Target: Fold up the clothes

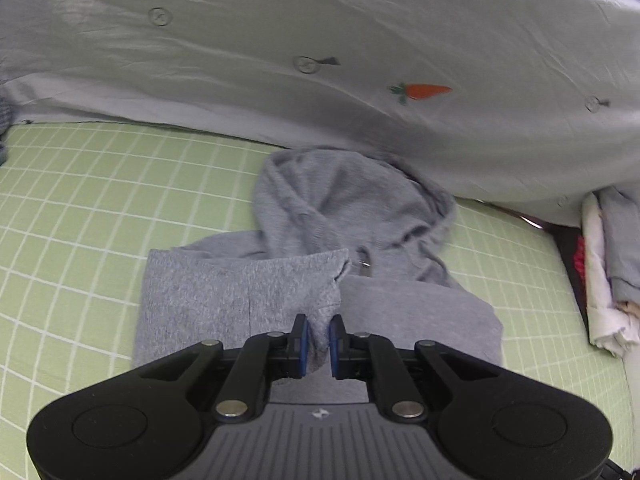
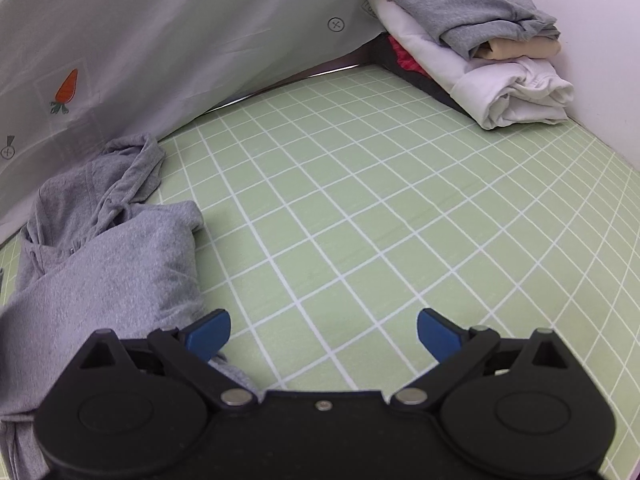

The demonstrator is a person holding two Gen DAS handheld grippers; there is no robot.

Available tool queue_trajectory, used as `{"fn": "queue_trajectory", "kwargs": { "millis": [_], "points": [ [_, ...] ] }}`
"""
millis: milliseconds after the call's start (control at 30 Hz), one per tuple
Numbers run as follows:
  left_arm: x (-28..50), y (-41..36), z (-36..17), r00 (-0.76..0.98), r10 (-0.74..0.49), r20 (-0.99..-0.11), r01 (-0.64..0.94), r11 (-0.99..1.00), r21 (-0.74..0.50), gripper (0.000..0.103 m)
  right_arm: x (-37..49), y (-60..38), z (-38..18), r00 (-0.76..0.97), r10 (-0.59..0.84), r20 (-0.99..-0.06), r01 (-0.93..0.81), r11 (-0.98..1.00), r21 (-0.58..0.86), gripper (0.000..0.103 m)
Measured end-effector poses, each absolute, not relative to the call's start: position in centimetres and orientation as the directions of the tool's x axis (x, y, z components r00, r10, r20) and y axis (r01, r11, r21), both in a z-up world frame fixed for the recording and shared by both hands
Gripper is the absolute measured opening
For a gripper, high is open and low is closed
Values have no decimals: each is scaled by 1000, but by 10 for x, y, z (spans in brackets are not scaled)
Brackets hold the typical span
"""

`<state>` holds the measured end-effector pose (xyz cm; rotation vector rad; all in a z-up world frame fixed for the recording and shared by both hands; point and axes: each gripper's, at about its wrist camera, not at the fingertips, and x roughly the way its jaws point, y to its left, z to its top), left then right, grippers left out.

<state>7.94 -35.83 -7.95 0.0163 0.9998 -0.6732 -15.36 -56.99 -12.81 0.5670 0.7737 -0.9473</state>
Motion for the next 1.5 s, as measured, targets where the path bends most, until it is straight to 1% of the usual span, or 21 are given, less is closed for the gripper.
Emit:
{"fn": "queue_trajectory", "kwargs": {
  "millis": [67, 133, 167, 200, 267, 333, 500, 633, 733, 833, 900, 1033, 1067, 1100, 1133, 1200, 1267, 1333, 1367, 1400, 1500],
  "points": [
    [62, -377, -79, 321, -517, -793, 579, 770, -268, 23, -162, -575, -129, 358, -500, -788, 883, 456, 112, 101],
    [51, -385, -81, 312, -509, -802, 601, 760, -248, 48, -170, -580, -130, 356, -502, -788, 892, 433, 128, 101],
    [46, -387, -82, 313, -504, -805, 607, 758, -238, 56, -173, -582, -130, 357, -502, -788, 895, 424, 135, 101],
    [41, -389, -82, 315, -500, -807, 614, 756, -229, 69, -175, -583, -131, 357, -503, -787, 898, 418, 140, 101],
    [40, -387, -82, 330, -478, -814, 612, 765, -201, 73, -175, -586, -132, 367, -501, -784, 896, 419, 151, 101],
    [43, -381, -82, 353, -448, -822, 598, 783, -171, 85, -171, -586, -132, 386, -498, -777, 885, 438, 158, 103],
    [64, -357, -90, 396, -340, -853, 512, 853, -103, 86, -130, -572, -121, 509, -414, -755, 778, 596, 198, 103],
    [76, -338, -104, 418, -251, -873, 438, 898, -49, 86, -86, -546, -110, 618, -330, -714, 632, 749, 200, 103],
    [89, -326, -113, 415, -200, -887, 390, 920, -24, 86, -53, -527, -111, 627, -263, -733, 551, 815, 180, 103],
    [100, -319, -121, 404, -167, -899, 360, 933, -12, 86, -28, -509, -120, 618, -190, -763, 500, 844, 195, 102],
    [105, -316, -127, 396, -149, -906, 348, 938, -3, 86, -14, -498, -127, 610, -154, -778, 475, 856, 202, 97],
    [111, -312, -137, 372, -149, -916, 337, 941, -17, 86, 2, -476, -136, 591, -135, -795, 425, 890, 165, 91],
    [112, -311, -139, 365, -153, -919, 335, 942, -24, 86, 5, -472, -137, 593, -129, -795, 409, 899, 159, 86],
    [113, -311, -141, 360, -155, -920, 335, 942, -27, 86, 7, -469, -138, 597, -119, -793, 396, 904, 162, 76],
    [114, -311, -142, 358, -157, -921, 337, 941, -29, 87, 9, -466, -138, 602, -108, -791, 385, 907, 169, 71],
    [115, -311, -144, 353, -161, -922, 342, 939, -33, 87, 12, -463, -140, 602, -67, -796, 355, 915, 191, 58],
    [116, -311, -146, 349, -163, -923, 343, 938, -36, 87, 15, -458, -143, 597, -50, -801, 334, 923, 191, 52],
    [117, -310, -146, 347, -165, -923, 344, 938, -38, 87, 16, -455, -143, 597, -50, -800, 321, 930, 181, 40],
    [117, -310, -146, 346, -166, -923, 344, 938, -40, 87, 15, -455, -142, 598, -46, -800, 315, 932, 182, 24],
    [117, -309, -145, 346, -167, -923, 343, 938, -41, 87, 15, -456, -142, 598, -42, -800, 312, 932, 185, 12],
    [117, -308, -141, 352, -170, -920, 337, 940, -45, 87, 10, -460, -135, 617, -24, -787, 299, 932, 206, 8]
  ]
}}
